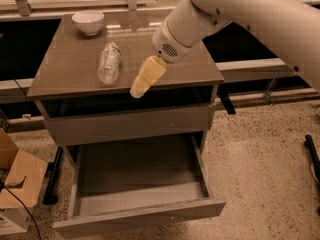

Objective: Place water bottle into middle drawer

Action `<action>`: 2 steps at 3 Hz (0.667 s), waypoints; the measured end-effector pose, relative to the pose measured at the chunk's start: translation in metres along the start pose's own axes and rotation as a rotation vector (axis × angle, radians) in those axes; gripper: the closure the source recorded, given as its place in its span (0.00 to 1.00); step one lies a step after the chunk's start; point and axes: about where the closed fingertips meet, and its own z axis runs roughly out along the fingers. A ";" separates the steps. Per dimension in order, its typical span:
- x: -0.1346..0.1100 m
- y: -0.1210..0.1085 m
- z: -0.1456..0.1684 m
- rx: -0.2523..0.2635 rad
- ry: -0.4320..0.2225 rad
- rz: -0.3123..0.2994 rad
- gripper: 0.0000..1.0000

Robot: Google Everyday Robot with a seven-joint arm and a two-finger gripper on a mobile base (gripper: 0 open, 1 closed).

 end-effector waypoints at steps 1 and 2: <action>-0.013 -0.003 0.034 0.006 -0.029 0.030 0.00; -0.028 -0.010 0.058 0.025 -0.054 0.037 0.00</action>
Offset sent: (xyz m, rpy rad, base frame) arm 0.0519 0.0749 -0.0347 0.0882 -0.0422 -0.0569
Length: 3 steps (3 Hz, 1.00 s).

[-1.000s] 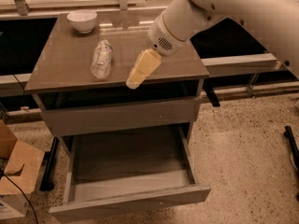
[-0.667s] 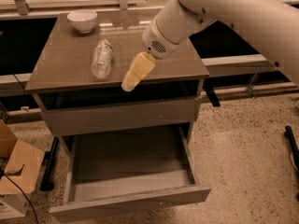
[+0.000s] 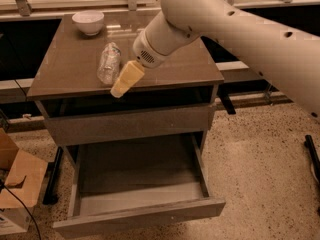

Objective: Place water bottle into middle drawer

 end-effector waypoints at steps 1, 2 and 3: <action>-0.018 -0.010 0.033 0.001 -0.024 0.002 0.00; -0.030 -0.018 0.064 -0.008 -0.045 0.018 0.00; -0.041 -0.027 0.090 -0.019 -0.061 0.038 0.00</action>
Offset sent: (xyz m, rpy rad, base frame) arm 0.0694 0.0803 -0.0400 0.0829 0.0080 -0.0099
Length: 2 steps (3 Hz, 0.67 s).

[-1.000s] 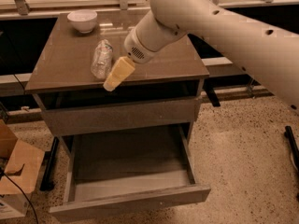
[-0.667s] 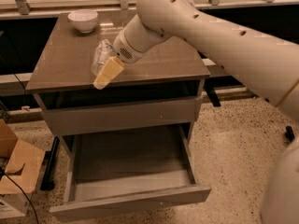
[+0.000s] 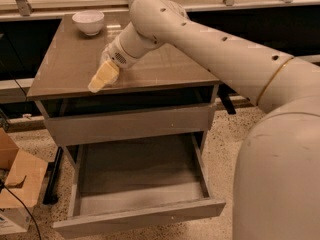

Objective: Place water bottle into middle drawer

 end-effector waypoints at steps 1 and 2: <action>-0.007 -0.012 0.020 -0.003 -0.019 0.034 0.00; -0.007 -0.023 0.032 0.001 -0.031 0.084 0.13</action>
Offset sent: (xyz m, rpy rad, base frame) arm 0.0532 0.0148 -0.0199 0.1004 0.0756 -0.1239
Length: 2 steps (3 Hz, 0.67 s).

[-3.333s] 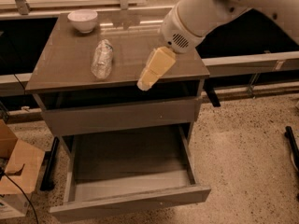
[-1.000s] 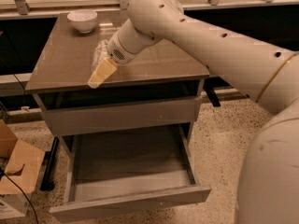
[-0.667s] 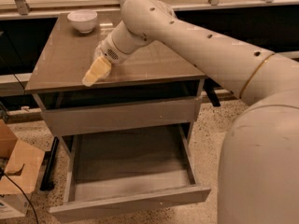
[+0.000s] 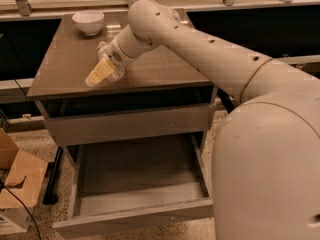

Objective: Place water bottle into middle drawer

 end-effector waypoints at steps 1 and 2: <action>0.000 -0.008 0.004 0.012 -0.008 0.036 0.36; -0.005 -0.011 0.002 0.022 -0.013 0.038 0.59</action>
Offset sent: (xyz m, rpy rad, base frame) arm 0.0187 -0.0066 0.0159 0.0242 -0.0130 -0.0638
